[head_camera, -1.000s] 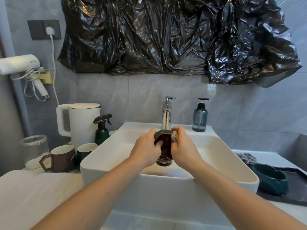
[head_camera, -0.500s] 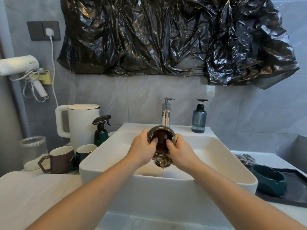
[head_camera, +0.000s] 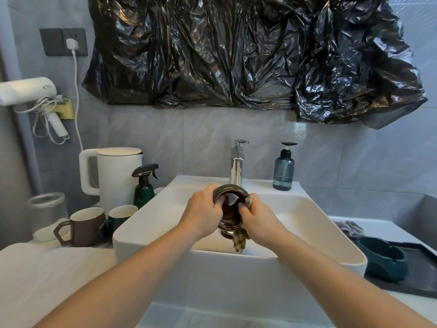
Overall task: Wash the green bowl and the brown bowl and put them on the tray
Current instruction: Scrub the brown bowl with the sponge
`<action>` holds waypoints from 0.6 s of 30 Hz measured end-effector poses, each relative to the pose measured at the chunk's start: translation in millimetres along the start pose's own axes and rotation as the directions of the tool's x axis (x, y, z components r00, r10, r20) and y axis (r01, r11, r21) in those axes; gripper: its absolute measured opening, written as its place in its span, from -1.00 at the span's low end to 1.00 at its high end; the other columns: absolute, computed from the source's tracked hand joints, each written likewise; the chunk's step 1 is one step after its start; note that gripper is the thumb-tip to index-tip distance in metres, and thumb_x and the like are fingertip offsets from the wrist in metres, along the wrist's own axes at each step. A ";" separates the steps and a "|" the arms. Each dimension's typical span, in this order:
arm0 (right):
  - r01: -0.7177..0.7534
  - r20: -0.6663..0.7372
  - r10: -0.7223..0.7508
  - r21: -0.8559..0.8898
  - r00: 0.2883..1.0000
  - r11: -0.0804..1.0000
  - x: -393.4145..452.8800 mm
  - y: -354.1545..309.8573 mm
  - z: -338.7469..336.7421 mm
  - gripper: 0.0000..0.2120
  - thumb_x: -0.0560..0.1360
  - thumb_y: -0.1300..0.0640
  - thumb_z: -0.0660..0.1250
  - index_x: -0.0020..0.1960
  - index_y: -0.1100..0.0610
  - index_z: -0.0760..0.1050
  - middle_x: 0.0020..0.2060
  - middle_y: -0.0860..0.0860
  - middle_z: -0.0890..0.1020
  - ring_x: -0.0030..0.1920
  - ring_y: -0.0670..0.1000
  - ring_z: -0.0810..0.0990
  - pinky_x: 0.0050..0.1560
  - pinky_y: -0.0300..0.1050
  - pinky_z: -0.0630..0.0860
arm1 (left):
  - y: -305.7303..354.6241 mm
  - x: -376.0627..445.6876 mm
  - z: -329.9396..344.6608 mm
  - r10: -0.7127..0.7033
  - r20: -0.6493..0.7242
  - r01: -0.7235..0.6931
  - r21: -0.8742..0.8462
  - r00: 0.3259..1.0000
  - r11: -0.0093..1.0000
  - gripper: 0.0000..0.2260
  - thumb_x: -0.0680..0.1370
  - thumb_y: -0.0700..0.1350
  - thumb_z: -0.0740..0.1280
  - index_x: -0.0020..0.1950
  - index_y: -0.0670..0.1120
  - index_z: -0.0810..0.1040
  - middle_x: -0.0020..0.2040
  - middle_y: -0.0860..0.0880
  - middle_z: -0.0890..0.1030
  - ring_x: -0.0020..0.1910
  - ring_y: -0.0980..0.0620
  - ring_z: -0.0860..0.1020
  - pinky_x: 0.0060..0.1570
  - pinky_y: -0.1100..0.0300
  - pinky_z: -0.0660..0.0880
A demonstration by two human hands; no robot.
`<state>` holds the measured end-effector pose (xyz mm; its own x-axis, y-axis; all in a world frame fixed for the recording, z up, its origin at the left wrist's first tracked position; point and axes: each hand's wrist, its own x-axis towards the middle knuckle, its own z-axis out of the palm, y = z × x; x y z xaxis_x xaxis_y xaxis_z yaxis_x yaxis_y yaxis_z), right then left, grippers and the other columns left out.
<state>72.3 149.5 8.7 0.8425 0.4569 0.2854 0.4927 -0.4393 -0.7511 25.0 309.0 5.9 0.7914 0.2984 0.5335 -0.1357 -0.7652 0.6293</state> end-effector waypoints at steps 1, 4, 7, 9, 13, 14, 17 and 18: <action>-0.001 -0.008 0.001 -0.010 1.000 1.000 -0.4 0.2 -0.5 -0.82 0.72 -0.01 0.09 0.24 0.04 0.36 0.08 0.04 0.62 0.05 0.02 0.62 0.00 -0.09 0.59 | 0.3 0.0 0.5 -0.002 0.010 0.002 0.003 1.000 1.000 -0.91 0.72 -0.06 0.26 0.13 0.03 0.56 -0.05 0.02 0.63 -0.10 -0.08 0.65 -0.11 -0.15 0.70; 0.047 -0.063 -0.047 0.008 0.997 0.999 0.6 2.3 0.0 -0.87 0.71 0.06 0.12 0.23 0.01 0.34 0.05 0.03 0.63 0.02 0.01 0.63 0.03 -0.02 0.62 | 1.8 -1.0 0.3 -0.017 0.024 0.018 -0.028 1.000 0.999 -0.90 0.72 -0.06 0.26 0.12 0.02 0.57 -0.05 0.00 0.64 -0.14 -0.10 0.67 -0.16 -0.16 0.70; 0.163 -0.109 -0.156 0.057 0.982 0.985 -0.9 -0.5 0.1 -0.72 0.65 0.23 0.14 0.29 -0.07 0.35 0.02 -0.07 0.62 0.01 -0.06 0.60 -0.02 -0.17 0.56 | 2.1 -2.8 -0.2 -0.025 0.087 0.027 -0.027 0.996 0.999 -0.89 0.70 -0.07 0.25 0.08 -0.01 0.57 -0.06 -0.09 0.64 -0.20 -0.15 0.68 -0.34 -0.10 0.69; 0.229 -0.127 -0.224 0.028 0.966 0.973 -3.3 -3.2 -0.3 -0.56 0.57 0.33 0.13 0.32 -0.10 0.36 0.00 -0.17 0.60 0.02 -0.10 0.58 -0.03 -0.29 0.47 | 2.9 -3.9 1.5 0.002 0.164 -0.002 0.001 0.986 1.000 -0.89 0.70 -0.08 0.25 0.05 0.04 0.56 -0.06 -0.08 0.64 -0.23 -0.14 0.66 -0.40 0.00 0.66; 0.277 -0.107 -0.282 -0.057 0.954 0.959 -5.1 -5.8 -1.0 -0.43 0.45 0.38 0.15 0.32 -0.12 0.41 0.05 -0.20 0.60 0.04 -0.13 0.57 0.02 -0.36 0.44 | 5.4 -5.0 5.9 0.041 0.216 -0.056 0.063 0.975 0.996 -0.87 0.70 -0.06 0.25 0.00 0.15 0.50 -0.11 -0.02 0.64 -0.31 -0.02 0.60 -0.32 0.03 0.58; 0.272 -0.118 -0.278 -0.060 0.953 0.960 -4.5 -4.9 -1.2 -0.45 0.46 0.38 0.15 0.30 -0.11 0.43 0.03 -0.20 0.60 0.02 -0.14 0.56 -0.01 -0.41 0.42 | 4.5 -4.1 6.5 0.039 0.200 -0.055 0.074 0.979 0.996 -0.88 0.70 -0.06 0.26 0.00 0.14 0.51 -0.13 0.01 0.62 -0.28 -0.04 0.59 -0.27 0.00 0.58; 0.185 -0.141 -0.193 -0.068 0.971 0.980 -0.8 -0.2 -1.4 -0.72 0.59 0.24 0.17 0.22 -0.03 0.45 -0.08 -0.20 0.60 -0.06 -0.11 0.57 -0.08 -0.36 0.47 | 1.2 -1.4 4.3 0.013 0.081 -0.017 0.057 0.997 0.998 -0.89 0.68 -0.07 0.26 0.01 0.06 0.56 -0.15 0.04 0.62 -0.17 -0.14 0.62 -0.19 -0.14 0.64; 0.132 -0.123 -0.138 -0.056 0.983 0.990 0.5 1.4 -1.2 -0.85 0.65 0.14 0.17 0.18 0.00 0.44 -0.06 -0.14 0.61 -0.05 -0.04 0.59 -0.09 -0.24 0.53 | 0.1 -0.6 2.3 -0.002 0.025 0.002 0.028 1.000 1.000 -0.89 0.68 -0.07 0.26 0.04 0.04 0.58 -0.13 0.04 0.64 -0.16 -0.14 0.63 -0.18 -0.19 0.65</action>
<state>73.6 148.3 8.5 0.7867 0.4147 0.4572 0.6110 -0.4182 -0.6721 25.9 307.4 4.3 0.8063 0.2861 0.5178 -0.1176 -0.7803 0.6142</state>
